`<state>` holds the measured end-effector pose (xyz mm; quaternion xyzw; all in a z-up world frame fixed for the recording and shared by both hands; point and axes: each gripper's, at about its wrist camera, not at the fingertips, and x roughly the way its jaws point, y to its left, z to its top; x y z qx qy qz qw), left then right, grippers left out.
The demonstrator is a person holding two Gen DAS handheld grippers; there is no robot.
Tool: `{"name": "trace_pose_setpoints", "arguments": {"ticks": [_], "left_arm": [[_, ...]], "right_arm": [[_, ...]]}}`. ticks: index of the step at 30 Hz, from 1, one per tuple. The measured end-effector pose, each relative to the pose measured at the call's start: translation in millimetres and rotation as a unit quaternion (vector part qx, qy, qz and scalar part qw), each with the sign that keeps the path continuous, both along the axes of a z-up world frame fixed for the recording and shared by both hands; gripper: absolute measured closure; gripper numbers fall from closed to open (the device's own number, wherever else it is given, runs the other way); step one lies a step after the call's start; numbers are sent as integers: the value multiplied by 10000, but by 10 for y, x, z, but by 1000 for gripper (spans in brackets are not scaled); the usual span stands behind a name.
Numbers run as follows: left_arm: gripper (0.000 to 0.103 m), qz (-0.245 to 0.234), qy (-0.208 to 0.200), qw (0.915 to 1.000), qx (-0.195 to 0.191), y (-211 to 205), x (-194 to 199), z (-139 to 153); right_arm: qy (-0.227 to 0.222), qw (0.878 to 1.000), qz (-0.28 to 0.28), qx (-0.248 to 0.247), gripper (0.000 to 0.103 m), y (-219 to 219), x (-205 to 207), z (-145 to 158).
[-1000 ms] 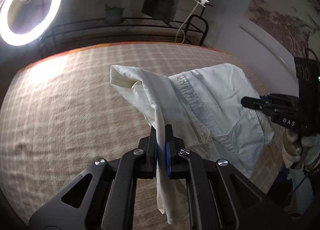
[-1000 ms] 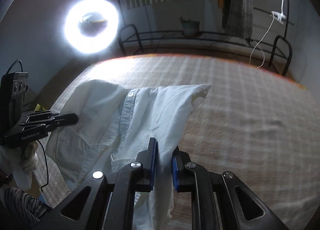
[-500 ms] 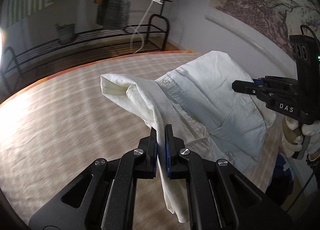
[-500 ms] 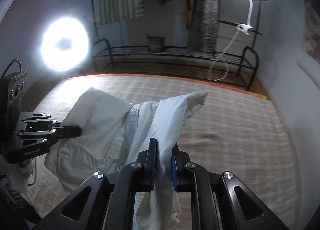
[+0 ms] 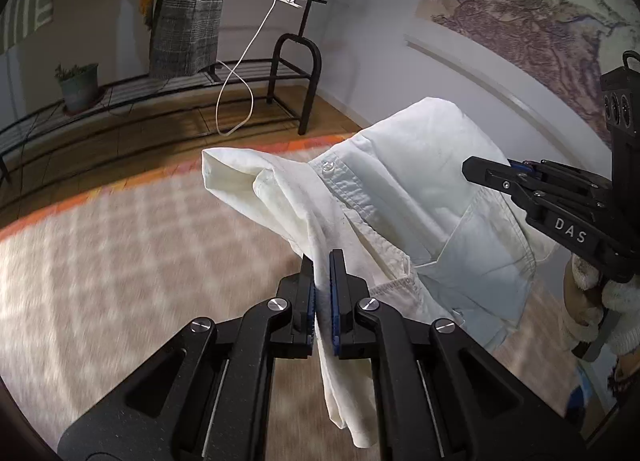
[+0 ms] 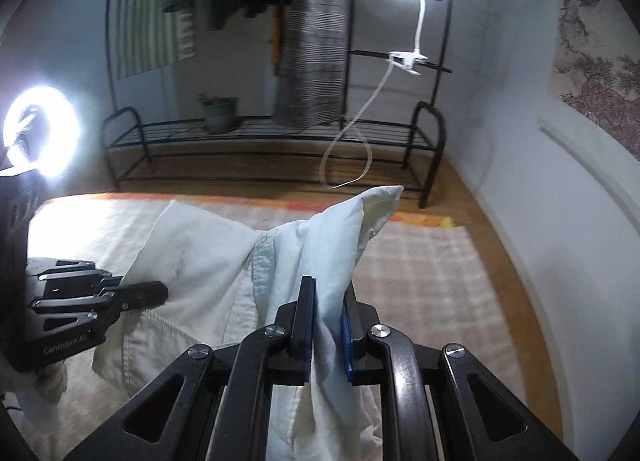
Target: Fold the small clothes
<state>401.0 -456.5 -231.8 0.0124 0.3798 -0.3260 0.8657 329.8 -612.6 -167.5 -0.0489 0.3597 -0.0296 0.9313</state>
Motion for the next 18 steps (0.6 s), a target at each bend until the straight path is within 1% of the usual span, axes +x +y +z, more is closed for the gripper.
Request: {"name": "trace_pose_setpoints", "arguments": {"ticks": [4,7,10,12,13,14,15,16,17,18], "left_arm": [[100,169,-72,9998,111,-209,235,-122],[100,236,-18,9991,346,-295,323,-271],[100,290,-1,9975,642,-316,383,-408],[99,349,170,9968,699,-290,438,-500],[97,382,214,9962,751,-285,460,-537],[91,430,212,9956,810,-283,472,-563],[89,474,168,9949,877,-283,475,-575],[87,487,145,9947,897,-288,472,-568],[81,518,137,9945,900,-283,467,-553],[79,557,137,9944,886,-260,455,-524]], "right_arm": [[-97,9997,-228,37,94,-274,355,-141],[-113,9992,-376,117,94,-397,516,-297],[79,9990,-420,-148,94,-421,691,-497],[224,9978,-556,-290,94,-479,787,-617],[290,9971,-654,-255,94,-518,801,-662],[411,9954,-842,-194,92,-609,846,-724],[506,9938,-977,-177,91,-680,883,-777],[604,9917,-1120,-209,87,-730,904,-824],[689,9887,-1281,-365,82,-762,923,-864],[751,9852,-1425,-577,79,-774,930,-888]]}}
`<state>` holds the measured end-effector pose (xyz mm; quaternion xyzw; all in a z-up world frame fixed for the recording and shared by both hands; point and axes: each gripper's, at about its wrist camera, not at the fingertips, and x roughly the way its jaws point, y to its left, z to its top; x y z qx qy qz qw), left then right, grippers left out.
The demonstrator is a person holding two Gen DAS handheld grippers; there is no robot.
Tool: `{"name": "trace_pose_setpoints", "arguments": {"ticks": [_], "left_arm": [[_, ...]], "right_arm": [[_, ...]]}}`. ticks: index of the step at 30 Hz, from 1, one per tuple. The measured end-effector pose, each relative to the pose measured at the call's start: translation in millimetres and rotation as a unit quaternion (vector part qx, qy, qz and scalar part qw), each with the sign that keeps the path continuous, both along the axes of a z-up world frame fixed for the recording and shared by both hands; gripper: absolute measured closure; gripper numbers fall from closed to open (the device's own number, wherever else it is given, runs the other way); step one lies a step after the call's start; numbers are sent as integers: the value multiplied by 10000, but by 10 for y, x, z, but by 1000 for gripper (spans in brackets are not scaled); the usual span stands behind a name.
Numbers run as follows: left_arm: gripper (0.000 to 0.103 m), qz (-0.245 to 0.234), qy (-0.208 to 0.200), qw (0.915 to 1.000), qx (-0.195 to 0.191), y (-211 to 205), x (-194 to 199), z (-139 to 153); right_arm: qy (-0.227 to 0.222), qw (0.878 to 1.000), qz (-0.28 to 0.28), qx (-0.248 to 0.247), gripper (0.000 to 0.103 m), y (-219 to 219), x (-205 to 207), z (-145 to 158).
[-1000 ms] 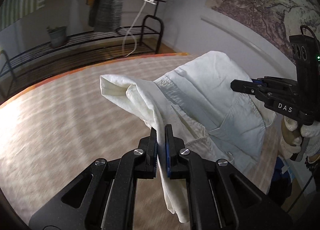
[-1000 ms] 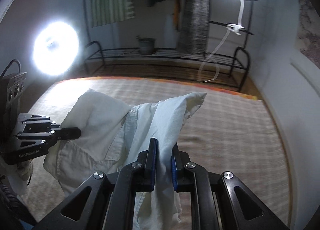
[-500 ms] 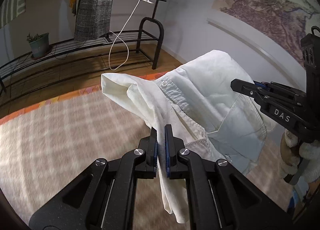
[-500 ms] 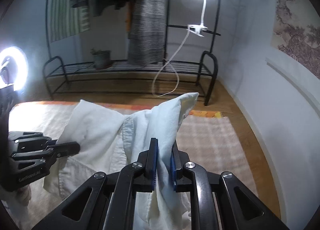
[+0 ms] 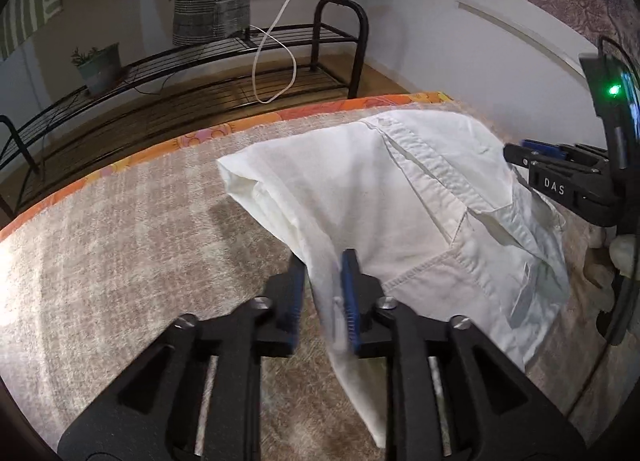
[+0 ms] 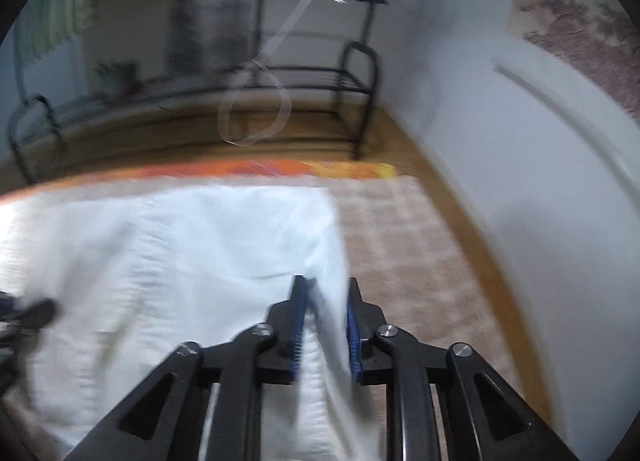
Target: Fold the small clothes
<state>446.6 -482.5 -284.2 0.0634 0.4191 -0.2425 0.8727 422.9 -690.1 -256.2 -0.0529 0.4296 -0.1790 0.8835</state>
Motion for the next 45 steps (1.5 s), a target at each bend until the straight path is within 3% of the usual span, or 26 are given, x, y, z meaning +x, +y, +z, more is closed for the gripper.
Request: {"name": "trace_pose_setpoints", "arguments": {"ticks": [1,4,10,16,21,22,25,27,30,32,36,38,41,45], "left_arm": [[78,9,9,10000,-38,18,-11,18],[78,-16,-56,9999,-162,108,-103,132],[78,-147,-282,9991,-279,290,-466,454],[78,-212,-574,9970,-471,544,-915,935],[78,-232,-827,9943,-638,875,-1434,1396],[77,-239,-896,9936,-644,961,-1563,1482],[53,-241,-989,9924,-697,1189,-1887,1643],[51,-260,-1116,9913,-652,1349,-2119,1716],[46,-351,-1069,9909,-734,1576,-2401,1751],[34,-366,-1067,9906,-779,1715,-2573,1747],[32,-368,-1149,9899,-743,1937,-2860,1697],[25,-347,-1207,9895,-721,2020,-2979,1672],[22,-289,-1219,9895,-724,2126,-3107,1632],[22,-253,-1380,9885,-567,2179,-3235,1601]], "right_arm": [[42,9999,-102,-119,73,-2,-25,-5],[-148,9997,-98,152,73,-12,-156,118],[-372,9991,139,120,73,245,-402,490],[-754,9963,226,349,73,507,-736,994],[-888,9954,256,261,73,837,-1136,1405],[-935,9949,240,284,73,911,-1256,1488],[-1033,9938,222,338,73,1110,-1556,1668],[-1095,9934,223,267,70,1259,-1769,1767],[-1135,9926,225,374,65,1459,-2095,1846],[-1205,9912,266,471,58,1579,-2309,1870],[-1199,9911,391,420,52,1880,-2658,1840],[-1212,9910,450,351,39,2017,-2786,1817],[-1279,9902,535,152,24,2197,-2965,1765],[-1327,9899,460,193,13,2316,-3114,1661]]}}
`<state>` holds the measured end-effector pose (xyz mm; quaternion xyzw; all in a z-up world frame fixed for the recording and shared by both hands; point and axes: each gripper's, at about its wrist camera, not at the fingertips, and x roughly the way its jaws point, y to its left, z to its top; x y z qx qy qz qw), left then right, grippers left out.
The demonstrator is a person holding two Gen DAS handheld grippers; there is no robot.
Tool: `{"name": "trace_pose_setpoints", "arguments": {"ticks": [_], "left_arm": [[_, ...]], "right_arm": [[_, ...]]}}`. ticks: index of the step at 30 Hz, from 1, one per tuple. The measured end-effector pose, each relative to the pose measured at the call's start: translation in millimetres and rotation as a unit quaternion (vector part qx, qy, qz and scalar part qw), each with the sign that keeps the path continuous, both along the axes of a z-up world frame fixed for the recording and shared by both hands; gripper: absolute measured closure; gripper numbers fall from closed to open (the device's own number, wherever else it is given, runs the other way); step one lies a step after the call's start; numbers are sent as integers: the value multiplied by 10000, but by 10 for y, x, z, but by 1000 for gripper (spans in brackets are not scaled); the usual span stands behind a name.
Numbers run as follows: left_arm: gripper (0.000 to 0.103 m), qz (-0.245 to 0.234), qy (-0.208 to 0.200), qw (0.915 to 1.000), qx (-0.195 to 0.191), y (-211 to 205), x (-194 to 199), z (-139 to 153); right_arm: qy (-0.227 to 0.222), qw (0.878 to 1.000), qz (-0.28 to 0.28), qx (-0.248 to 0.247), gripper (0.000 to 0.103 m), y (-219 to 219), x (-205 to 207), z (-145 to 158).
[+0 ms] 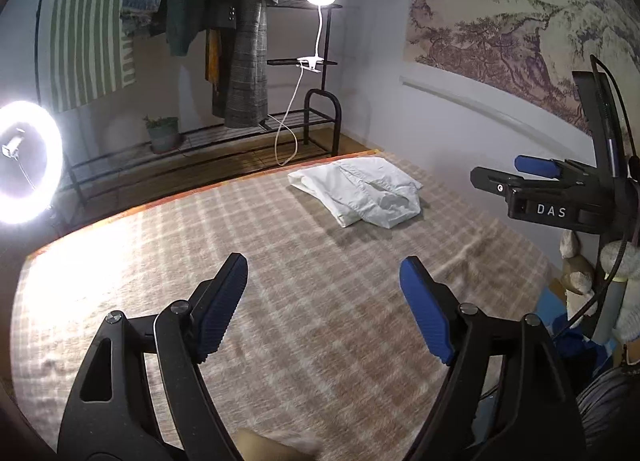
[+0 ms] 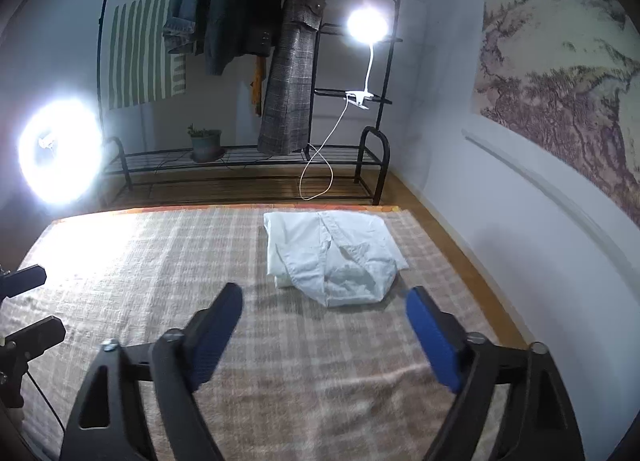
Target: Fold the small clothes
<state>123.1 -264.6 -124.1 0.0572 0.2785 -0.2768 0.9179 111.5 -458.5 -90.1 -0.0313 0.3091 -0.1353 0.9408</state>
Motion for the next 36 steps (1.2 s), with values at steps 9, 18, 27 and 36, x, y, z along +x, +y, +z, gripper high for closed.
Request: {"name": "trace_pose_setpoints", "arguments": {"ticks": [9,18,27,36], "left_arm": [[2,74,-388,9991,136,6,-186,-61],[0,140,-295,9994,104,30,-176,-56],[0,127,-303,9993,174,25,-188,-66],[0,95,-286,9994,185,-6,-211,-97]], "right_arm": [[-75,9999,0,68,0,82,-112,-188],[-10,9998,-2,187,0,19,-67,-302],[71,9999,71,89,0,48,-35,-363],[88,9998,99,138,0,42,-39,-380]]}}
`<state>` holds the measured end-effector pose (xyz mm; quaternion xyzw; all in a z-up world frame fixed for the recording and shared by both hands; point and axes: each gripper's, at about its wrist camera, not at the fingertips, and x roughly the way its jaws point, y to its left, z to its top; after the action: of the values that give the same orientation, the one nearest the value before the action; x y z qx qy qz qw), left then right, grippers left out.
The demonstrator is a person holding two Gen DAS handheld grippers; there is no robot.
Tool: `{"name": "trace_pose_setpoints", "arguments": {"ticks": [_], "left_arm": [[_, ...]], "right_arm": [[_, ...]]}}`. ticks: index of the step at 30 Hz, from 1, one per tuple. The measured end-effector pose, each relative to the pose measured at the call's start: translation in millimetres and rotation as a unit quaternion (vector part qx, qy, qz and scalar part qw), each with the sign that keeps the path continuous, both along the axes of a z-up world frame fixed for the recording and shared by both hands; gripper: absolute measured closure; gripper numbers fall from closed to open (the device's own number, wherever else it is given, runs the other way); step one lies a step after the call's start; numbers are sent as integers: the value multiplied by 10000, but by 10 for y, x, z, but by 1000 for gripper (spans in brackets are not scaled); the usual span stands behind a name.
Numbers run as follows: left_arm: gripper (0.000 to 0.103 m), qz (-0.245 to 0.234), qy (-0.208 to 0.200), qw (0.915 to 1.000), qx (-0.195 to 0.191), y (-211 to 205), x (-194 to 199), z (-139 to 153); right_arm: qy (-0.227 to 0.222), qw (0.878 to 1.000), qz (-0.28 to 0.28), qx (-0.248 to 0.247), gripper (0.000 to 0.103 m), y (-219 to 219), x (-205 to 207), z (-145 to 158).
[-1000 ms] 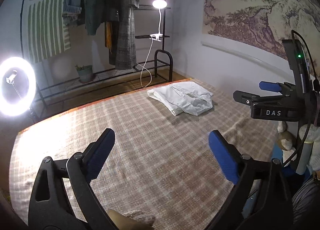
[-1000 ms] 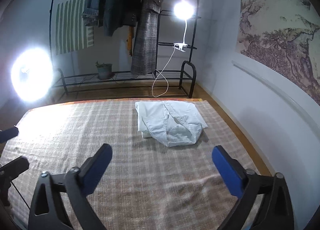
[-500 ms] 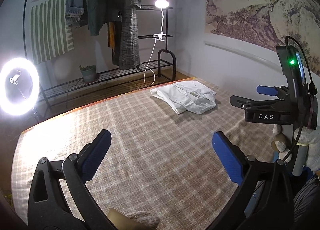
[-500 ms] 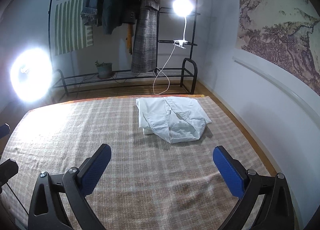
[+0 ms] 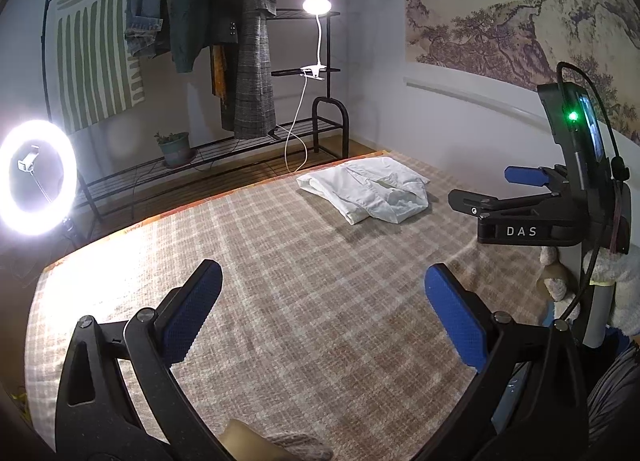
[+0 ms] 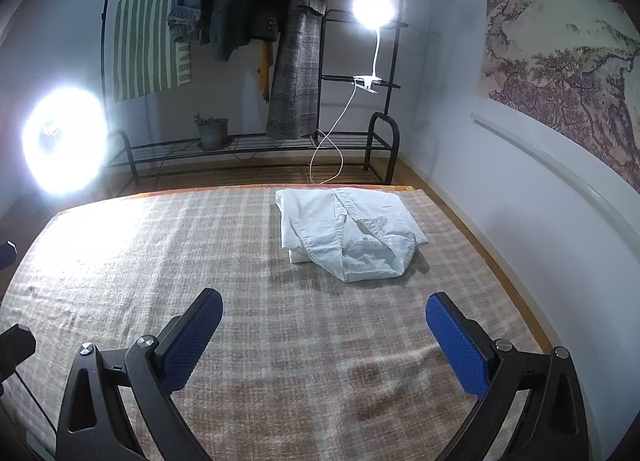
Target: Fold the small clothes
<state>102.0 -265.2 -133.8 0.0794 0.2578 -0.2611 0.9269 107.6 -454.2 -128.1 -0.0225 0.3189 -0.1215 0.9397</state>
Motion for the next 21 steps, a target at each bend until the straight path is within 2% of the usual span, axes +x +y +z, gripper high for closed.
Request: {"name": "trace_pose_setpoints", "arguments": {"ticks": [8,21], "left_arm": [[0,8,-106,9999,30,19,-17,-21],[0,-37,-35,10000,-5,35,4,-29]], "right_arm": [[58,10000,-19,19,0,-52,17,-30],[52,9998,-12,189,0,-94,31,-45]]}}
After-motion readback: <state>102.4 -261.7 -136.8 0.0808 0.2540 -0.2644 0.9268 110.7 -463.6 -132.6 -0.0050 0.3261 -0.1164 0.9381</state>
